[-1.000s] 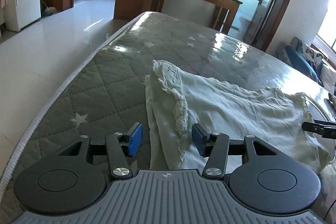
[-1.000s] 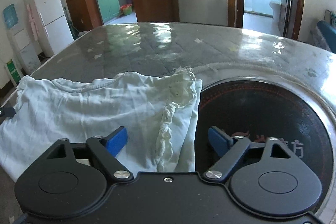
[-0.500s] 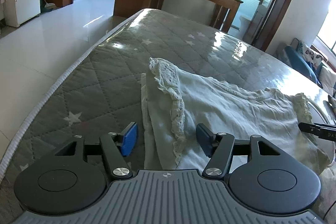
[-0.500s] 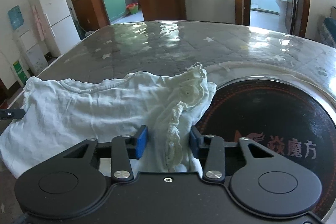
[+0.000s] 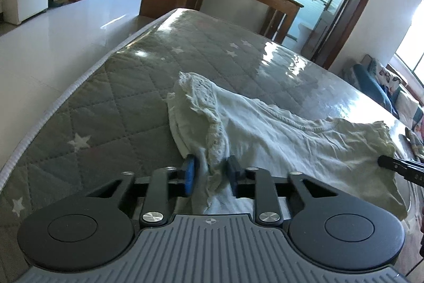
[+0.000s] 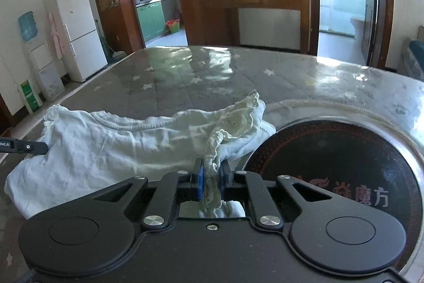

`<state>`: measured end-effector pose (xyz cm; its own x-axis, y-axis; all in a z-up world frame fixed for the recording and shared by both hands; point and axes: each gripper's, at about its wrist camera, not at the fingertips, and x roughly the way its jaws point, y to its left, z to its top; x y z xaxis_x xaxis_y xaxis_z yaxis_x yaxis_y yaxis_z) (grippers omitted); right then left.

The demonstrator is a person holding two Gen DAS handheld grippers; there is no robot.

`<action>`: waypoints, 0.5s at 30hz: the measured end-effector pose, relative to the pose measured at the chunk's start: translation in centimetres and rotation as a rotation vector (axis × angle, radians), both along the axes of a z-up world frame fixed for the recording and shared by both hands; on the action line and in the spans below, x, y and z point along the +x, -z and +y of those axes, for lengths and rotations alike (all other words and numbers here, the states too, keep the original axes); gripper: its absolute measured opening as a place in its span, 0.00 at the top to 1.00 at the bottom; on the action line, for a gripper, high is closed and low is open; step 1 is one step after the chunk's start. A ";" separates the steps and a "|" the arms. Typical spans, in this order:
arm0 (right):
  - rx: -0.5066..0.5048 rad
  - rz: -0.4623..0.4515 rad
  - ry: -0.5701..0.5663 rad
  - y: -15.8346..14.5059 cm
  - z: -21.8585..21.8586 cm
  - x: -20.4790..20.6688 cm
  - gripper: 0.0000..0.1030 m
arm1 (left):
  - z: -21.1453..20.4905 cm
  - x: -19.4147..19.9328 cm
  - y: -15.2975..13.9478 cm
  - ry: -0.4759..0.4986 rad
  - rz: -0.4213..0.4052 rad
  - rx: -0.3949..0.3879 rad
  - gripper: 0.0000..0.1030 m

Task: Fold clothes
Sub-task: 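Lift the lace-trimmed edge with both tools and fold it over the shirt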

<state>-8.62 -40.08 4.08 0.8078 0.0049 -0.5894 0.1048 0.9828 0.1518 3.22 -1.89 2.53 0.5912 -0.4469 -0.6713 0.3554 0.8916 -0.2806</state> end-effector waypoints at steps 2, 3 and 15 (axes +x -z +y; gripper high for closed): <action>-0.002 -0.008 0.000 -0.3 0.2 0.2 0.89 | -0.1 -0.2 -0.4 -0.001 -0.017 0.003 0.87; -0.004 -0.012 0.001 -0.4 0.3 0.2 0.89 | -0.1 -0.3 -0.5 -0.001 -0.023 0.006 0.87; -0.085 -0.079 -0.025 -3.4 1.8 0.0 0.90 | -0.5 -1.5 -4.3 0.013 -0.127 -0.007 0.90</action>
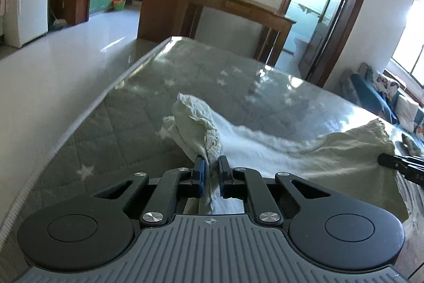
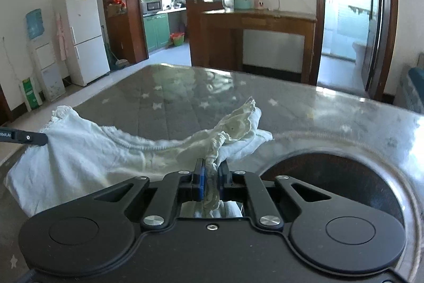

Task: Fold clothes
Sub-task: 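Lift the lace-trimmed edge with both tools and fold it over the shirt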

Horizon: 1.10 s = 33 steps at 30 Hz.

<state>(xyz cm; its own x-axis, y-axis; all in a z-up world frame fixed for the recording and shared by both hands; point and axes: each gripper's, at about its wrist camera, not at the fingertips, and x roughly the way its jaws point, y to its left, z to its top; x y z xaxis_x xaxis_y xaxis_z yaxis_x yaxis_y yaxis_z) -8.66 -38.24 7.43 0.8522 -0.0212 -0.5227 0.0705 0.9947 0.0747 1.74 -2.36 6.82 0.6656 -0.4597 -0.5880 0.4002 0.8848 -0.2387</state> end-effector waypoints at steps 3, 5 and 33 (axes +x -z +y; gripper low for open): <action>-0.019 -0.019 -0.009 -1.0 0.3 0.3 0.91 | -0.2 0.0 -1.1 0.005 -0.025 -0.007 0.90; -0.034 -0.029 -0.015 -1.7 0.4 0.6 0.91 | -0.6 0.4 -2.2 0.006 -0.045 -0.011 0.90; -0.105 -0.059 0.045 -2.8 -2.9 9.4 0.91 | -9.2 9.4 -6.2 -0.027 -0.132 0.097 0.91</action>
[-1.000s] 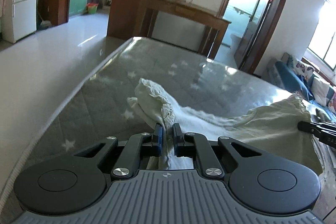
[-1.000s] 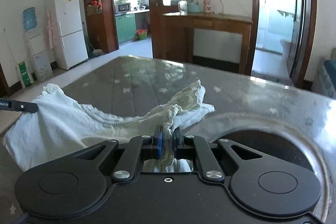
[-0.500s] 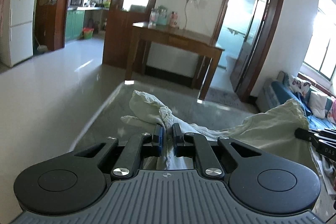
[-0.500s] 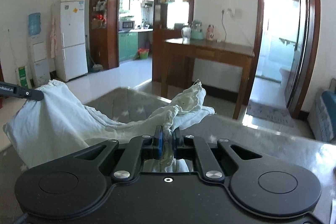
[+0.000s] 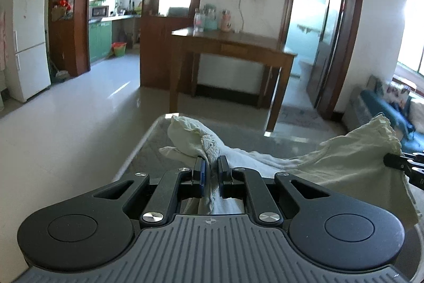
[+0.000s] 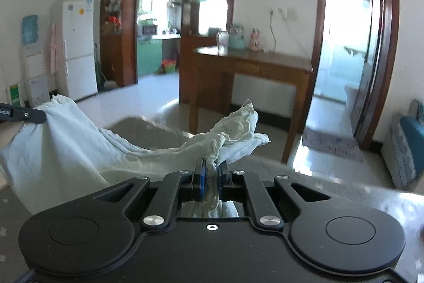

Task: Fold clothes
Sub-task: 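Lift the lace-trimmed edge with both tools and fold it over the shirt, then lower the folded edge onto the shirt and open both tools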

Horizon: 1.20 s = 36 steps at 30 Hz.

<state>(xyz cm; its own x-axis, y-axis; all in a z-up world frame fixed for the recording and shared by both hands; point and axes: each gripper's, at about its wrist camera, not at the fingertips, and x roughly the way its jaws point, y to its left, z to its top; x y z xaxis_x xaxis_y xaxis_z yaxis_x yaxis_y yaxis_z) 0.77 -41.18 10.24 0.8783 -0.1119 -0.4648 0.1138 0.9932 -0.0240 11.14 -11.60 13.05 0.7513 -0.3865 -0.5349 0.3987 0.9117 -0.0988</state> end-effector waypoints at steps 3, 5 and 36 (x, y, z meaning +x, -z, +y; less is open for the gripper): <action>0.013 0.066 0.028 3.0 -0.6 0.4 0.91 | -0.3 0.7 3.0 -0.008 0.062 0.024 0.91; 0.016 0.111 0.044 4.9 -0.9 0.6 0.91 | 0.0 1.0 4.5 -0.021 0.090 0.043 0.91; -0.036 0.220 0.230 7.2 -2.1 -6.8 0.43 | 3.7 -4.0 7.1 -0.119 0.084 0.114 0.48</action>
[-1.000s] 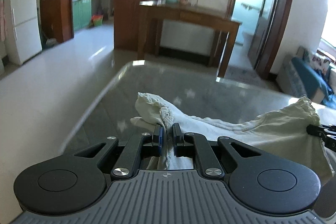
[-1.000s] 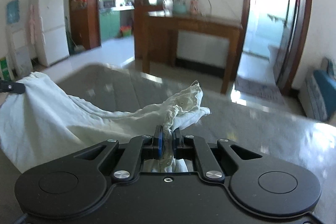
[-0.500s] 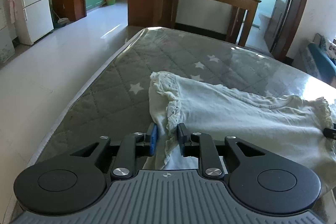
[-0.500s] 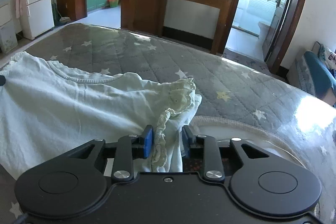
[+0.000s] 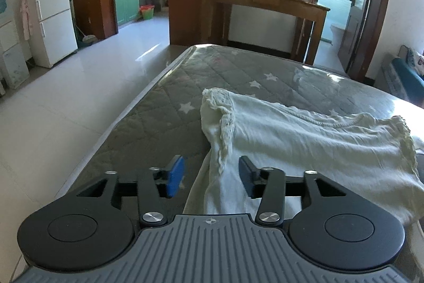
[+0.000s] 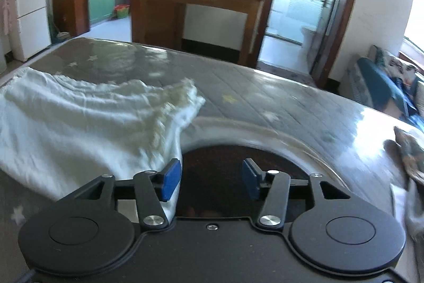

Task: Fold clothes
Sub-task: 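Lower the folded edge onto the shirt and open both tools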

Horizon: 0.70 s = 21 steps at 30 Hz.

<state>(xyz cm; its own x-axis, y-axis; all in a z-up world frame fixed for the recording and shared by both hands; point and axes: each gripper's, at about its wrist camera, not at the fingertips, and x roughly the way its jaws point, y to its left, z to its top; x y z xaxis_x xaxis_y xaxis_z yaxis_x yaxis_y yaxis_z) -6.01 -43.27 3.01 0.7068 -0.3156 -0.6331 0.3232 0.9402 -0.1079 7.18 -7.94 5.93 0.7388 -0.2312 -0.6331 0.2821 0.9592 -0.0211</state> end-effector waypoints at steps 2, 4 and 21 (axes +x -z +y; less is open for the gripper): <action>0.002 0.004 0.027 0.4 -0.4 -1.7 0.41 | 0.6 -1.2 0.0 -0.009 -0.007 -0.003 0.45; 0.004 0.005 0.049 0.7 -0.8 -3.1 0.40 | 1.1 -2.1 0.2 -0.019 -0.010 -0.003 0.44; 0.000 -0.013 0.254 2.4 -5.2 -13.5 0.28 | 4.2 -7.9 1.7 -0.121 -0.045 0.020 0.36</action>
<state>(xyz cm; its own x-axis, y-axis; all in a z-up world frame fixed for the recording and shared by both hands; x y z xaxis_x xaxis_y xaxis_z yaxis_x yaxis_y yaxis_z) -19.56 -48.49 0.64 0.6131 -0.4841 -0.6242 0.5507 0.8285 -0.1017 -0.69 -3.69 4.26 0.7882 -0.1265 -0.6022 0.1647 0.9863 0.0084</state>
